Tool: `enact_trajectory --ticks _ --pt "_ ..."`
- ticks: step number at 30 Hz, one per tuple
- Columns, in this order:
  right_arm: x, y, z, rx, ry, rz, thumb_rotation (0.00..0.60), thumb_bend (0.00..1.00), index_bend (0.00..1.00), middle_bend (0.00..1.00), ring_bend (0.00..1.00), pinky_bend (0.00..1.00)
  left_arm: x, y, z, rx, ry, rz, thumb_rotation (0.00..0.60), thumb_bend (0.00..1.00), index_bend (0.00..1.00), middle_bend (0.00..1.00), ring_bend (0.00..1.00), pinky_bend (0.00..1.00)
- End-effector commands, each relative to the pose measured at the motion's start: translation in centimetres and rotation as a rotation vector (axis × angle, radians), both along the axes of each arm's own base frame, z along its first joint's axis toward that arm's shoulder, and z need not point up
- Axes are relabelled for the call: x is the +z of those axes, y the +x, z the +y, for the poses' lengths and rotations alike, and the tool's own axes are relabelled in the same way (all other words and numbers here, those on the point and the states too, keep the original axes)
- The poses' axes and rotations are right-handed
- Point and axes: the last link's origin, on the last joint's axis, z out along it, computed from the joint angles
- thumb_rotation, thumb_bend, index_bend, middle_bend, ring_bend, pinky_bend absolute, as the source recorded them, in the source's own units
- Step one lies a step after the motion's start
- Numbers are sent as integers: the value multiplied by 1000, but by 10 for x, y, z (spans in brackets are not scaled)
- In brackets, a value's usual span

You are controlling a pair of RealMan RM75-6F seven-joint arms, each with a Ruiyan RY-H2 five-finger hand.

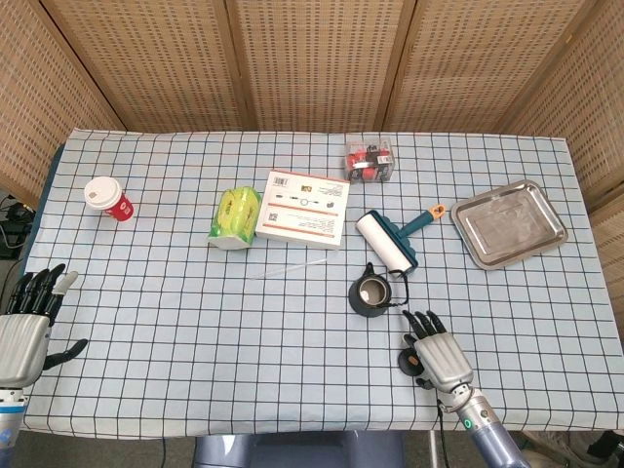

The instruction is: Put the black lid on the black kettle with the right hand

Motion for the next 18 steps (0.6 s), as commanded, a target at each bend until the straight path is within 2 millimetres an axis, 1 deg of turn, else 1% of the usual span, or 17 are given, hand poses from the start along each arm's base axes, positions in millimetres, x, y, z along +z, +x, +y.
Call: enact_trajectory --ticks 1,6,10,18 --pt "-2 1 -1 3 0 2 600 262 417 0 0 0 0 0 0 2 -1 -1 600 48 0 0 0 0" --pt "-5 1 -3 -2 -2 9 600 287 451 21 0 0 0 0 0 1 -2 -3 600 49 0 0 0 0" --pt "-6 1 -4 7 -21 18 600 359 492 43 0 0 0 -1 1 3 -5 -2 600 49 0 0 0 0" --pt "-3 6 -3 15 -35 6 600 376 513 54 0 0 -1 -1 1 2 -8 1 600 49 0 0 0 0"
